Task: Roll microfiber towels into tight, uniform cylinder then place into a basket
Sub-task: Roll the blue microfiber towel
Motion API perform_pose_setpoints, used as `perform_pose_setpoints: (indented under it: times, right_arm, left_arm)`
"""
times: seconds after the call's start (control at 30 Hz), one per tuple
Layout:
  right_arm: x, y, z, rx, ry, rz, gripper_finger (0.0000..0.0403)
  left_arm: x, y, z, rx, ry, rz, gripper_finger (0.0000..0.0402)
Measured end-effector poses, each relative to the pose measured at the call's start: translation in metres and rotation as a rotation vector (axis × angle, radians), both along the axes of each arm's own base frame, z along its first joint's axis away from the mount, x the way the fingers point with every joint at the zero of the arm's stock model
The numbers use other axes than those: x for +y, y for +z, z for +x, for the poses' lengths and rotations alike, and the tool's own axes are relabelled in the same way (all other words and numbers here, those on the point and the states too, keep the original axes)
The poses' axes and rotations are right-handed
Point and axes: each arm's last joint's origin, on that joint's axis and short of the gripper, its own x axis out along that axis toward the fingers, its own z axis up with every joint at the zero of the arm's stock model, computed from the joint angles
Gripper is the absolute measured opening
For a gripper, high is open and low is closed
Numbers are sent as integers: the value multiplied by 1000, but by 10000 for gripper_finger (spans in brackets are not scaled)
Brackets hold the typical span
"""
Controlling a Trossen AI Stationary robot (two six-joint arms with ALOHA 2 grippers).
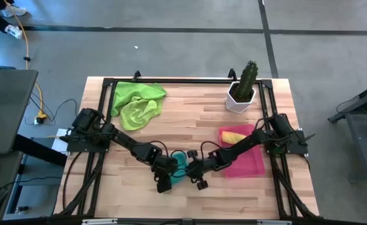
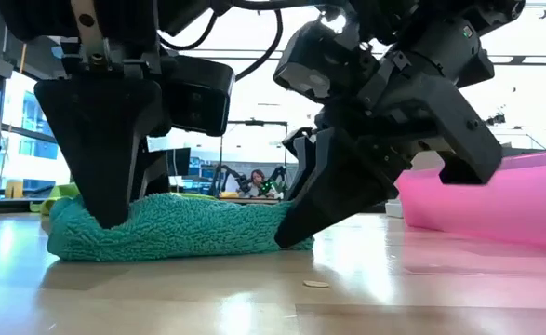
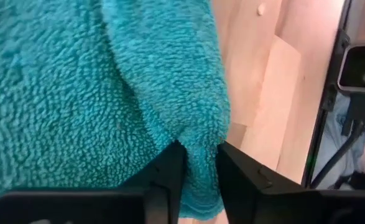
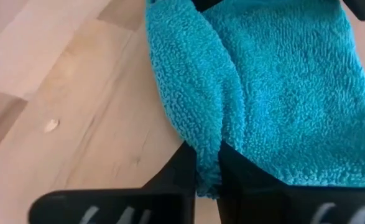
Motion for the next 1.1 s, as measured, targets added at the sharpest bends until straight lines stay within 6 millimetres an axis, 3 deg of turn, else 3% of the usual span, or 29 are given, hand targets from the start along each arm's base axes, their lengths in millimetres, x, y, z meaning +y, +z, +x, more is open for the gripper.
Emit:
perform_pose_setpoints:
  times: [0.17, 0.37, 0.5, 0.7, 0.9, 1.1]
  right_arm:
    - [-3, 0, 1, 26, -18, 73, 10]
    - [-6, -1, 1, 48, -74, 130, 10]
    - [-11, -1, 3, 67, -91, 181, 17]
    - [-30, -2, 6, 153, -127, 323, 13]
    - [-41, -4, 7, 230, -229, 456, 12]
    - [-49, -4, 7, 308, -309, 586, 12]
  left_arm:
    - [6, 1, 3, -72, -101, 45, 108]
    - [17, 2, 5, -88, -98, 58, 103]
    - [24, 19, -7, -58, -96, 191, 85]
    - [36, 62, -41, 6, -38, 457, 68]
    - [8, 76, -48, -98, -57, 489, 74]
    - [-22, 60, -45, -172, -169, 606, 106]
